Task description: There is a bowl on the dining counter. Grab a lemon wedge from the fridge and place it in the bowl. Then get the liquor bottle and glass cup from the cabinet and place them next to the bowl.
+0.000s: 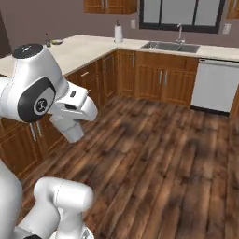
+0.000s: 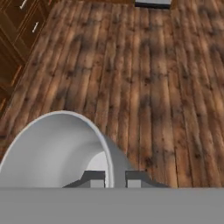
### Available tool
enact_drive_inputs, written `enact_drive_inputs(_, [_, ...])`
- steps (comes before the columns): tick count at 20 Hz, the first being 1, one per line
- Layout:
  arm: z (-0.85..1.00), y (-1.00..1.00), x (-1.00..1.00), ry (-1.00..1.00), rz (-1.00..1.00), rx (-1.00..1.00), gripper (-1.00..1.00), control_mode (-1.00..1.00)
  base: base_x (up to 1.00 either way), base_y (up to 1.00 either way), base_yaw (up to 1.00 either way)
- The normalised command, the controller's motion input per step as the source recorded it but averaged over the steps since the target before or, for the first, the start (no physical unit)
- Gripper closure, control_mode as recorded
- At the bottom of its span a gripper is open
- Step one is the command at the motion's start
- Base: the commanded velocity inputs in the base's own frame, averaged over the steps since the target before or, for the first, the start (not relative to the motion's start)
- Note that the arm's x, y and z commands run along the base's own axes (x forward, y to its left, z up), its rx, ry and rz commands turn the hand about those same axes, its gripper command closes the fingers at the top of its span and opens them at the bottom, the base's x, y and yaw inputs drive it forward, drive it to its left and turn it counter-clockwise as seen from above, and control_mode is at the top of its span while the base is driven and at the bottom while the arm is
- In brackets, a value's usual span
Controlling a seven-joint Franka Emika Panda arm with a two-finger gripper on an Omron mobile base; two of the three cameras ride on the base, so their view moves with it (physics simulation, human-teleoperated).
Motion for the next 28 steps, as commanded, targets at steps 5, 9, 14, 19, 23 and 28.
enact_drive_inputs(5, [0.00, 0.00, 0.00, 0.00, 0.00, 0.00, 1.00, 1.00, 0.00, 0.63, 0.80])
enact_drive_inputs(9, [0.00, 0.00, 0.00, 0.00, 0.00, 0.00, 1.00, 1.00, 0.07, 0.50, 0.76])
enact_drive_inputs(14, [0.00, 0.00, 0.00, 0.00, 0.00, 0.00, 1.00, 1.00, 0.35, 0.28, 0.70])
enact_drive_inputs(19, [0.00, 0.00, 0.00, 0.00, 0.00, 0.00, 1.00, 1.00, 0.69, 0.06, 0.62])
enact_drive_inputs(23, [0.00, 0.00, 0.00, 0.00, 0.00, 0.00, 1.00, 1.00, 0.96, 0.00, 0.48])
enact_drive_inputs(28, [0.00, 0.00, 0.00, 0.00, 0.00, 0.00, 1.00, 1.00, 1.00, 0.00, 0.29])
